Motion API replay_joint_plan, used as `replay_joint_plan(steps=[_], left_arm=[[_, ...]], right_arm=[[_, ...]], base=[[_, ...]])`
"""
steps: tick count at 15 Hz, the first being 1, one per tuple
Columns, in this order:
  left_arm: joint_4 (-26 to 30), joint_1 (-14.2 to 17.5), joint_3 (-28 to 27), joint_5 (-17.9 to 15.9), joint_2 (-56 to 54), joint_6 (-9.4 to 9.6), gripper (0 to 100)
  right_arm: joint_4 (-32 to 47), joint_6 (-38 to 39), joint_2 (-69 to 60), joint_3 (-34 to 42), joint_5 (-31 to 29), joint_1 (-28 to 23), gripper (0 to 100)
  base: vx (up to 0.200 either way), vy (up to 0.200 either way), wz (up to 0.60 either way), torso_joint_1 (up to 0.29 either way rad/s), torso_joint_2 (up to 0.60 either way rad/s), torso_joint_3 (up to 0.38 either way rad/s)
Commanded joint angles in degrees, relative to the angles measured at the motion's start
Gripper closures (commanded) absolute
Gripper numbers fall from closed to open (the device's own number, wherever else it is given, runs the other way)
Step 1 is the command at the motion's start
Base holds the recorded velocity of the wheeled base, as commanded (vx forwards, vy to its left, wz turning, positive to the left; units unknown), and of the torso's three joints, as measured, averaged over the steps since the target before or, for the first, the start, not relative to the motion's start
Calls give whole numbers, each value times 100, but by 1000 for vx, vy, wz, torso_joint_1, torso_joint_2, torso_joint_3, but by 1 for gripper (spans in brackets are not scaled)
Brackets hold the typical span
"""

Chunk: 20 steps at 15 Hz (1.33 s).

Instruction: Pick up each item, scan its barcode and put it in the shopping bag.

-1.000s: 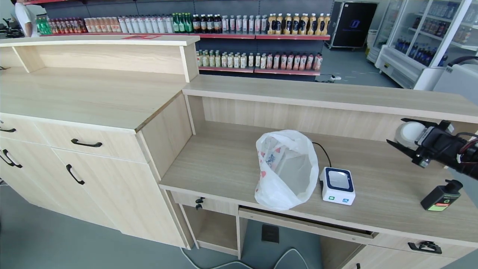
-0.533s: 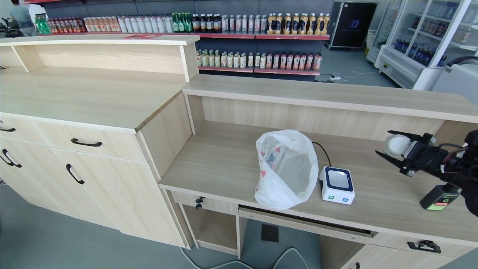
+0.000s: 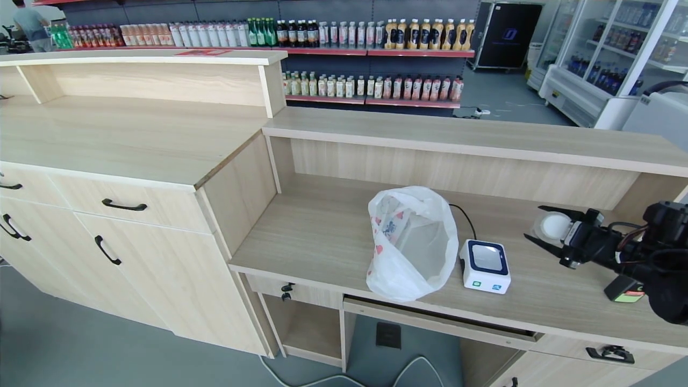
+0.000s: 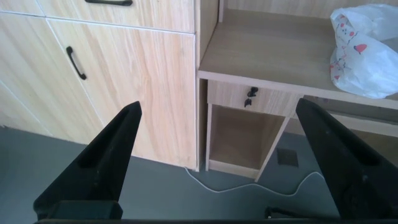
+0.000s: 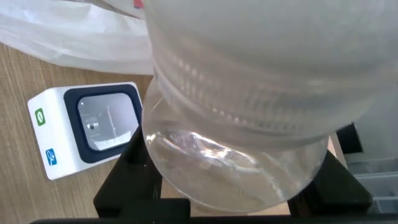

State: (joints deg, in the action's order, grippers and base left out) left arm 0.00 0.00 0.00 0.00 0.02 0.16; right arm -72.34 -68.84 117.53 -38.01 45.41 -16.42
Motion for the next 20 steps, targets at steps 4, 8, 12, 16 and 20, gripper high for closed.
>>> replay_joint_plan(steps=[4,8,12,16,20], left_arm=[[0,0,0,0,-2,2,0],[0,0,0,0,-2,2,0],[0,0,0,0,-2,2,0],[0,0,0,0,-2,2,0],[0,0,0,0,-2,2,0]], right_arm=[[-237,11,341,-75,135,236,100],[-624,37,596,-128,135,289,100],[-659,37,780,-242,135,315,100],[-738,55,921,-339,135,447,100],[-782,81,1062,-506,135,543,100]], base=[[0,0,0,0,0,0],[0,0,0,0,0,0],[0,0,0,0,0,0],[0,0,0,0,0,0],[0,0,0,0,0,0]])
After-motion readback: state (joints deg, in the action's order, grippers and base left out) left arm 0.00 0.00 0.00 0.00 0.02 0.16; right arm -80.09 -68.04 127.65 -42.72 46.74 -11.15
